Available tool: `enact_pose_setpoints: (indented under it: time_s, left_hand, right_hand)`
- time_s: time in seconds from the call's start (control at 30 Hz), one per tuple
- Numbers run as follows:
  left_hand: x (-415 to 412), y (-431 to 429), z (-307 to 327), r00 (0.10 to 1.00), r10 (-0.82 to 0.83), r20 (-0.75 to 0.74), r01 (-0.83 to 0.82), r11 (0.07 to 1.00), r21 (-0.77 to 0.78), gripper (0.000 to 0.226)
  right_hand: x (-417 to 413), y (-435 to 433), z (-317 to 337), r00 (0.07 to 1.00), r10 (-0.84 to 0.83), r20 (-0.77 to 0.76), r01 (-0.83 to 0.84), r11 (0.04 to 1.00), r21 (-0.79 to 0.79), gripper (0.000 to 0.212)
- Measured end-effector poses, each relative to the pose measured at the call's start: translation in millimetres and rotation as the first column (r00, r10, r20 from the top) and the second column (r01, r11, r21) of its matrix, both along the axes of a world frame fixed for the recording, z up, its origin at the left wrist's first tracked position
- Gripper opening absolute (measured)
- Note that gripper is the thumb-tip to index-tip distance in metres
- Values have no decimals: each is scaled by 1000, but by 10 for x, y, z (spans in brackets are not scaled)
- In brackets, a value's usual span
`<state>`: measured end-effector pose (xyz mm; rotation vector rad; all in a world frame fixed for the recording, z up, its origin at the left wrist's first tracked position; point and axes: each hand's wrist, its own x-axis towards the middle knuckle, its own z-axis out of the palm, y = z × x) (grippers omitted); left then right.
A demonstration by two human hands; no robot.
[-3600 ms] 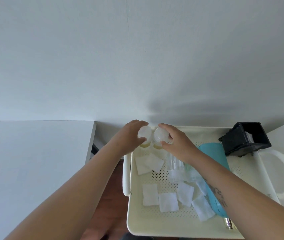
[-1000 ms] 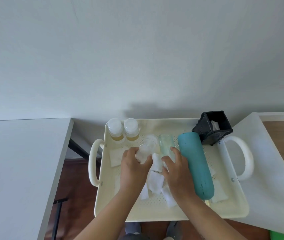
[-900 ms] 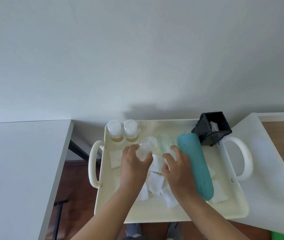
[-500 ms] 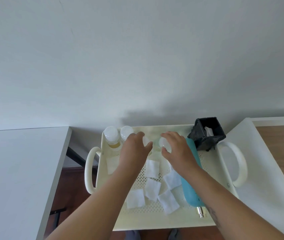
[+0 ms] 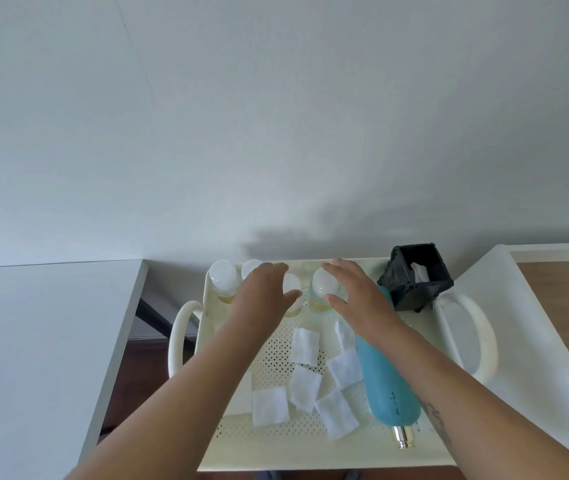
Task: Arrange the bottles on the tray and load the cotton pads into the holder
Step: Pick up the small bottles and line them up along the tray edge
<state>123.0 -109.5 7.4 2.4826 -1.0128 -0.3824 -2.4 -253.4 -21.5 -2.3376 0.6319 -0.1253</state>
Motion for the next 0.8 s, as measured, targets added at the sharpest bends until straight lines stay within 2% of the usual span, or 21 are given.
enact_pose_setpoints:
  time_s: [0.1, 0.17, 0.37, 0.8]
  left_hand:
    - [60, 105, -4, 964, -170, 205, 159, 985, 71, 64]
    - [111, 120, -18, 921, -270, 282, 237, 961, 145, 67]
    - [223, -11, -48, 896, -343, 281, 298, 935, 191, 55]
    - [364, -89, -88, 910, -297, 288, 257, 952, 168, 52]
  right_hand:
    - [-28, -24, -25, 999, -25, 29, 23, 999, 49, 55]
    - [-7, -28, -43, 998, -35, 48, 31, 997, 76, 58]
    - [75, -40, -69, 994, -60, 90, 52, 995, 88, 48]
    - [250, -99, -74, 992, -5, 129, -19, 982, 188, 48]
